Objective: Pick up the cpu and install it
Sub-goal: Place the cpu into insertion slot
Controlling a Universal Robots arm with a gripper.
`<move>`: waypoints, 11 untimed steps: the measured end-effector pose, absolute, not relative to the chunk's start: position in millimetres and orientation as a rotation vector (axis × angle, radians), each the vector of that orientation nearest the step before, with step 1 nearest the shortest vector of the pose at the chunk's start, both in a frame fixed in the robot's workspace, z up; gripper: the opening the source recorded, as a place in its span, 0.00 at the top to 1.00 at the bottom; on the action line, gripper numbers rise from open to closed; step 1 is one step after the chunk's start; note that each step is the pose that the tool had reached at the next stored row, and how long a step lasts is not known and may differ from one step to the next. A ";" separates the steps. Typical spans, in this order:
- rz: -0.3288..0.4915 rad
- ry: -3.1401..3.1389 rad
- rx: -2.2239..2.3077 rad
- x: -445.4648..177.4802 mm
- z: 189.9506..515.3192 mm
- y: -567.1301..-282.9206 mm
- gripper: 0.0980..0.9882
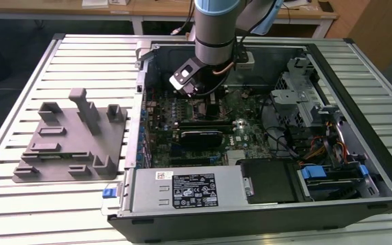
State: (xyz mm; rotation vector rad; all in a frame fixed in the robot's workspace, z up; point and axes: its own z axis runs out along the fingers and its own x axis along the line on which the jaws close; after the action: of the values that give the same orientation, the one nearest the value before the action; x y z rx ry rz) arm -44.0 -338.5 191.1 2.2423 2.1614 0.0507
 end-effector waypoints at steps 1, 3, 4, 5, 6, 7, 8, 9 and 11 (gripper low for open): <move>0.050 2.161 2.242 -44.0 191.2 -338.5 0.43; 0.050 2.161 2.242 -44.1 191.2 -338.6 0.35; 0.050 2.161 2.242 -44.1 191.2 -338.6 0.35; 0.050 2.161 2.243 -44.1 191.3 -338.6 0.35; 0.051 2.162 2.243 -44.1 191.4 -338.6 0.35; 0.052 2.162 2.244 -44.1 191.8 -338.6 0.35; 0.052 2.162 2.244 -44.1 192.5 -338.6 0.35; 0.052 2.162 2.244 -44.1 193.1 -338.6 0.35; 0.053 2.162 2.244 -44.0 193.0 -338.6 0.35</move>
State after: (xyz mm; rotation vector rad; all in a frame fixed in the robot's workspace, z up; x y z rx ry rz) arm -44.0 -338.6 193.0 2.2436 2.1623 0.0527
